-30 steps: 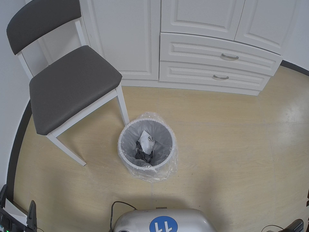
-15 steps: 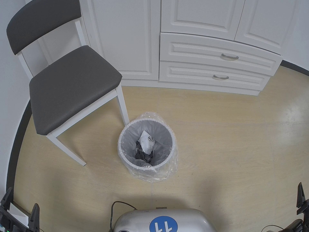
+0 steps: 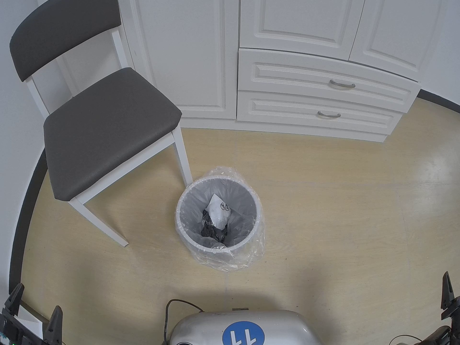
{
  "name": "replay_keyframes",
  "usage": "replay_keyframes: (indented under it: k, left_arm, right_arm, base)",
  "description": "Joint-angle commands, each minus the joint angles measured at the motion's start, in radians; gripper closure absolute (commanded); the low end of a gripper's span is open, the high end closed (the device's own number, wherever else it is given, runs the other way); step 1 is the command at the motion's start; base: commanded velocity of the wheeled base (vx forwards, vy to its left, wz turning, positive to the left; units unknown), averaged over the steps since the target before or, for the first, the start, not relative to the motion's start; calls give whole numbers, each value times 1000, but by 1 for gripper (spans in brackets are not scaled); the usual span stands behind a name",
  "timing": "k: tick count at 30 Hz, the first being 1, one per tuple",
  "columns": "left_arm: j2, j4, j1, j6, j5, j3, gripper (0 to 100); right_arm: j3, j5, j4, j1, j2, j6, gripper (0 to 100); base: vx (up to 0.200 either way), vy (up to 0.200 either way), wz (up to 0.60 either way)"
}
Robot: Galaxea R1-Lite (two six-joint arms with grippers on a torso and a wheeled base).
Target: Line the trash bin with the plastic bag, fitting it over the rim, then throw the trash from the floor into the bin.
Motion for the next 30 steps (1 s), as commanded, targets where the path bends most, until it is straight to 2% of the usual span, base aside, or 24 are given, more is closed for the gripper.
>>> replay_keyframes:
  k: [1,6,12,19,20,22,25,28,30]
  left_arm:
    - [-13,2,0,-5,8,8,0]
    - [-13,-1,0,-33,35,16,0]
    - [-13,-1,0,-28,34,16,0]
    - [-15,1,0,-30,34,16,0]
    - [-15,1,0,-30,34,16,0]
    - [-13,-1,0,-32,34,16,0]
    - [-13,-1,0,-33,34,16,0]
    - [-13,-1,0,-32,34,16,0]
    - [-13,-1,0,-33,34,16,0]
  right_arm:
    - [13,18,1,0,-15,25,0]
    - [13,150,7,0,-15,48,0]
    - [10,208,15,-2,-15,17,0]
    - [16,210,10,2,-15,-96,0]
    - [16,210,10,2,-15,-96,0]
    - [16,185,12,-2,-15,-21,0]
    - [15,210,18,0,-15,60,0]
    - [16,231,21,-2,-15,50,0]
    - [16,271,37,0,-15,7,0]
  base:
    - [0,0,0]
    - [0,0,0]
    - [0,0,0]
    - [0,0,0]
    - [0,0,0]
    - [0,0,0]
    - [0,0,0]
    - [0,0,0]
    - [0,0,0]
